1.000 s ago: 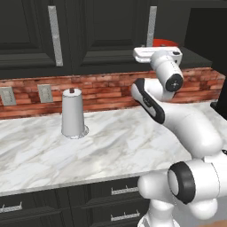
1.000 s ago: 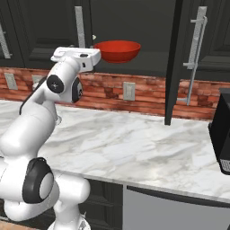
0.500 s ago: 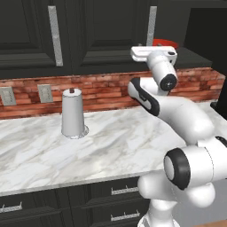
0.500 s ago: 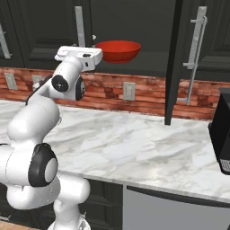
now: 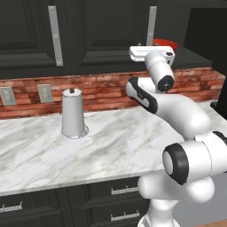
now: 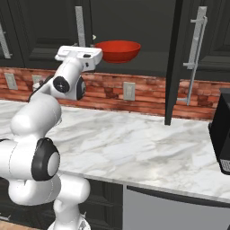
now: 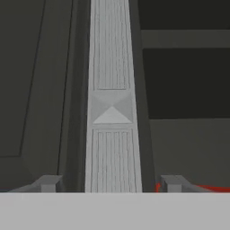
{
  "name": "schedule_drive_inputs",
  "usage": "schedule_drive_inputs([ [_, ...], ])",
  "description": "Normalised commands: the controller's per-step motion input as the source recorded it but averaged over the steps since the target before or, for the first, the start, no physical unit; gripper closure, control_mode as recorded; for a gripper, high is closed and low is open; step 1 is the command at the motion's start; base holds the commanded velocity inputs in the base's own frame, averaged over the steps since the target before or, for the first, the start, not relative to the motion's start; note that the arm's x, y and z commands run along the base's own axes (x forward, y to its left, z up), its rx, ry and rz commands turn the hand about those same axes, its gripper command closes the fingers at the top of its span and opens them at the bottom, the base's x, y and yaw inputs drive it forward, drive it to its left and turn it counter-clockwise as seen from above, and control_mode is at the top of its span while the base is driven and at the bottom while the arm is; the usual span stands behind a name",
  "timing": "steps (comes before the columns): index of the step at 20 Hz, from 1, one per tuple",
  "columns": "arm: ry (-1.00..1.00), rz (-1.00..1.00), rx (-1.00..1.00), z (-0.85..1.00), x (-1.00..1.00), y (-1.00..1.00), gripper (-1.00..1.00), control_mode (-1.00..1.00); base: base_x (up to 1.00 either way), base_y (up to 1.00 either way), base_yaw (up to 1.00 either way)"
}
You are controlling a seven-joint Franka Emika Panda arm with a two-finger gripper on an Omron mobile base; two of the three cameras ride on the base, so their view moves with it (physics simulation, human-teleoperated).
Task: Move the bowls from the cabinet to the plates on the dining table.
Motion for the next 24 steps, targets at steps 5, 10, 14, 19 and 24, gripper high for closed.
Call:
schedule_drive_inputs([
  [5, -0.04, 0.00, 0.02, 0.00, 0.09, -0.02, 1.00, -1.00, 0.00, 0.00, 0.00],
  [10, -0.03, 0.00, 0.03, 0.00, 0.11, -0.02, 1.00, -1.00, 0.00, 0.00, 0.00],
  [14, 0.06, 0.04, 0.11, 0.00, 0.10, -0.13, 1.00, -1.00, 0.00, 0.00, 0.00],
  [19, 0.15, 0.12, 0.10, -0.06, -0.11, -0.07, 1.00, -1.00, 0.00, 0.00, 0.00],
  [24, 0.16, 0.19, 0.02, -0.20, -0.03, 0.00, 1.00, -1.00, 0.00, 0.00, 0.00],
])
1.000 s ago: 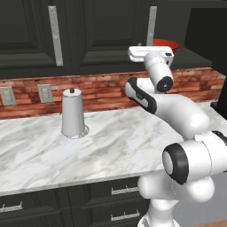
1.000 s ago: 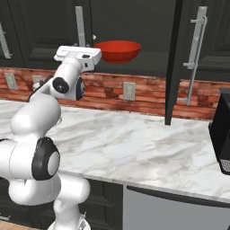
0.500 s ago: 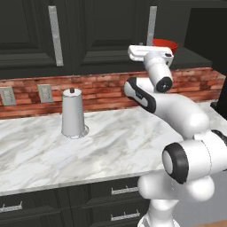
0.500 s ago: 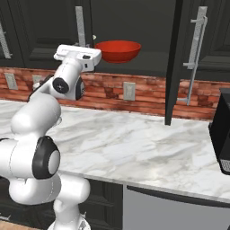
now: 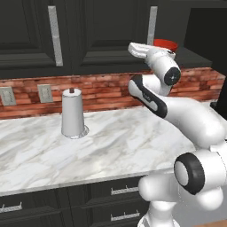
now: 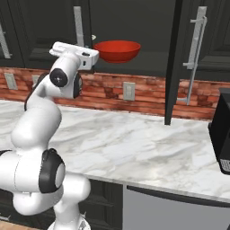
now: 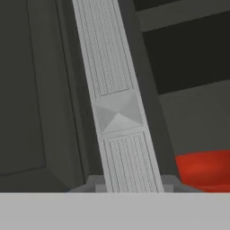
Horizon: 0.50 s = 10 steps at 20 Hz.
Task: Move the bowls from the cabinet to the plates on the dining table.
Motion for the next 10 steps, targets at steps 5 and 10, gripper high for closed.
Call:
schedule_drive_inputs([
  [5, 0.06, 0.14, -0.02, -0.12, -0.23, 0.30, 1.00, -1.00, 0.00, 0.00, 0.00],
  [10, 0.06, 0.05, -0.06, -0.08, -0.39, 0.48, 1.00, -1.00, 0.00, 0.00, 0.00],
])
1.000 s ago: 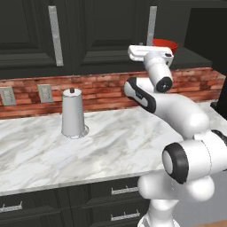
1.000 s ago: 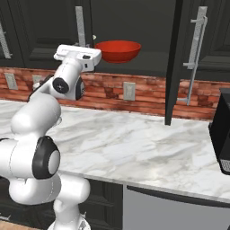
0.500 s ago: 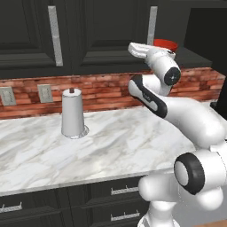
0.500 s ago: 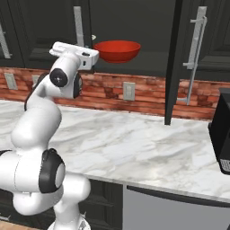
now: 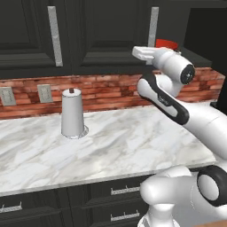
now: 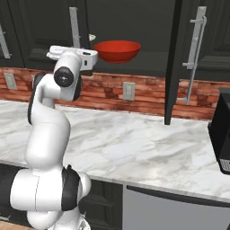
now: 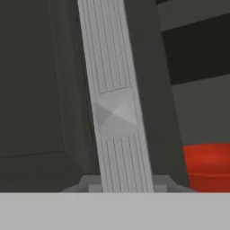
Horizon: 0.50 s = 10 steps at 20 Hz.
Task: Move the bowls from the cabinet to the plates on the dining table.
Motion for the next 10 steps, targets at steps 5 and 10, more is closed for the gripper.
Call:
schedule_drive_inputs([
  [5, 0.04, 0.00, -0.07, -0.07, -0.53, 0.47, 1.00, -1.00, 0.00, 0.00, 0.00],
  [10, 0.06, 0.00, -0.07, -0.04, -0.54, 0.46, 1.00, -1.00, 0.00, 0.00, 0.00],
])
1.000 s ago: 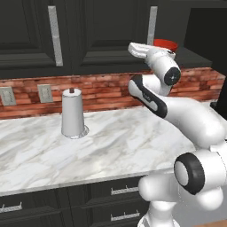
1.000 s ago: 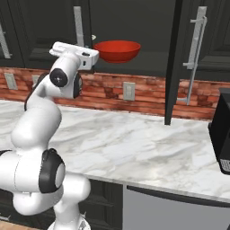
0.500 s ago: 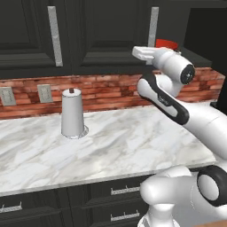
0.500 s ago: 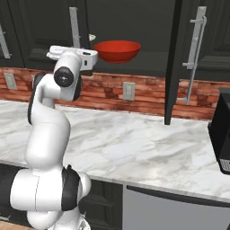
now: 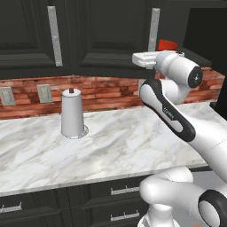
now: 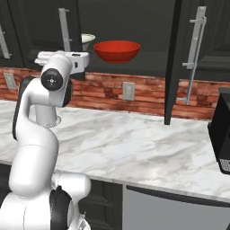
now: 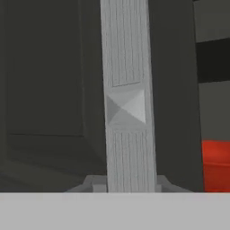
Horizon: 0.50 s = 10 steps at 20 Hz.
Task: Move the bowls from the cabinet to the plates on the dining table.
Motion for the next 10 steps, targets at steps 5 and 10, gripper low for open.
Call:
schedule_drive_inputs([
  [5, 0.02, 0.00, -0.04, 0.00, -0.48, 0.49, 1.00, -1.00, 0.00, 0.00, 0.00],
  [10, 0.07, 0.00, -0.01, 0.00, -0.50, 0.42, 1.00, -1.00, 0.00, 0.00, 0.00],
])
